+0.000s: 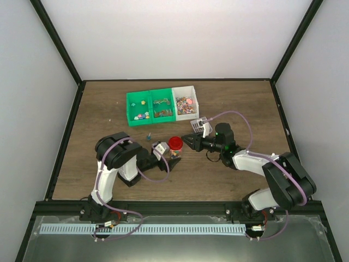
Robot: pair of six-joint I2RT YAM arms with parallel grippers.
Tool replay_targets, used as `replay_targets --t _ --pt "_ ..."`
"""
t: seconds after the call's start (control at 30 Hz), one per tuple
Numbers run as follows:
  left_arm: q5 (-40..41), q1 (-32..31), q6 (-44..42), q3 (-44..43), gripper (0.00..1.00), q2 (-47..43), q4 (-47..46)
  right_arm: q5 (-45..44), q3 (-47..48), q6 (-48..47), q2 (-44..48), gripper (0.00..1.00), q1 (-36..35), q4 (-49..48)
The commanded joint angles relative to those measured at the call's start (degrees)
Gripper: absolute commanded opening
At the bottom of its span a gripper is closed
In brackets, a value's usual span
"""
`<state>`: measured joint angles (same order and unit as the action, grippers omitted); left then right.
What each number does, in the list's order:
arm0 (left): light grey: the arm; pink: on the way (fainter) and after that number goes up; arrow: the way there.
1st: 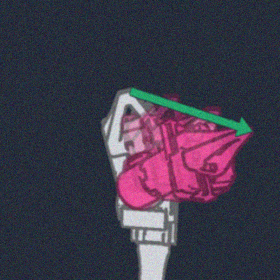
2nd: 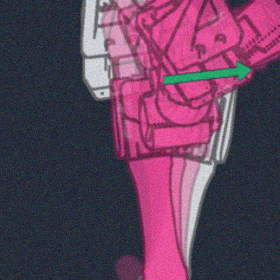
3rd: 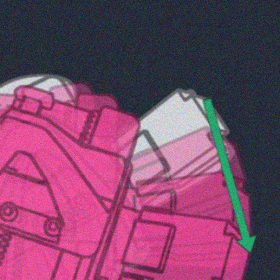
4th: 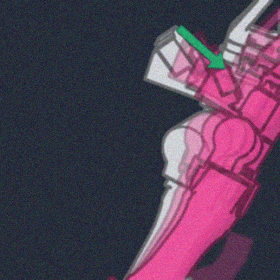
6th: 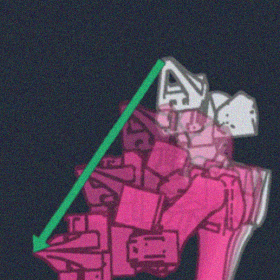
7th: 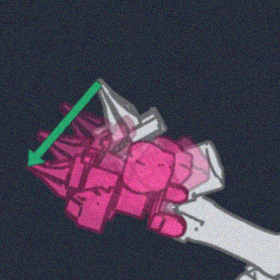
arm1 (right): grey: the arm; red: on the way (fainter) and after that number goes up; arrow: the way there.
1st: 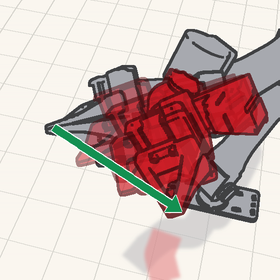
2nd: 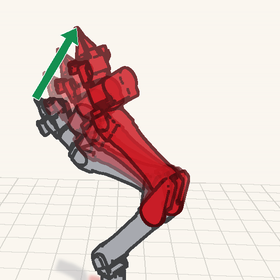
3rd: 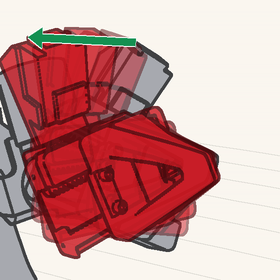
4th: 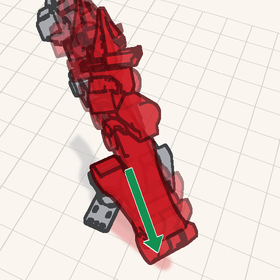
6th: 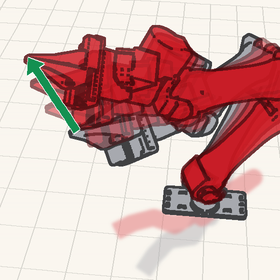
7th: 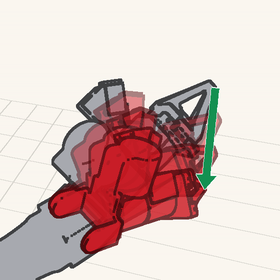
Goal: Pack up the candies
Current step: Screw the bottle lid onto the packing bottle.
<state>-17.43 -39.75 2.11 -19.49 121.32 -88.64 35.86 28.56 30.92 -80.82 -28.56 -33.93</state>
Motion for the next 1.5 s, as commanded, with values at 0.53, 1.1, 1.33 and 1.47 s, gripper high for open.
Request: replay_targets --t 0.53,1.1,1.33,1.47 --pt "-3.0 0.1 4.3 -2.8 0.88 -0.3 -12.9 -0.9 0.9 -0.5 2.2 0.29 0.7 -0.8" --pt "-3.8 0.2 4.3 -2.6 0.71 0.2 -13.0 -5.3 0.3 1.4 4.7 0.31 0.9 -1.0" --pt "-5.7 0.2 2.7 -2.0 0.71 1.4 -13.0 -0.3 4.4 1.2 -1.2 0.31 0.9 -1.0" --pt "-7.2 0.2 1.7 -1.8 0.7 1.5 -13.0 2.7 6.3 1.2 -4.9 0.29 0.9 -2.4"
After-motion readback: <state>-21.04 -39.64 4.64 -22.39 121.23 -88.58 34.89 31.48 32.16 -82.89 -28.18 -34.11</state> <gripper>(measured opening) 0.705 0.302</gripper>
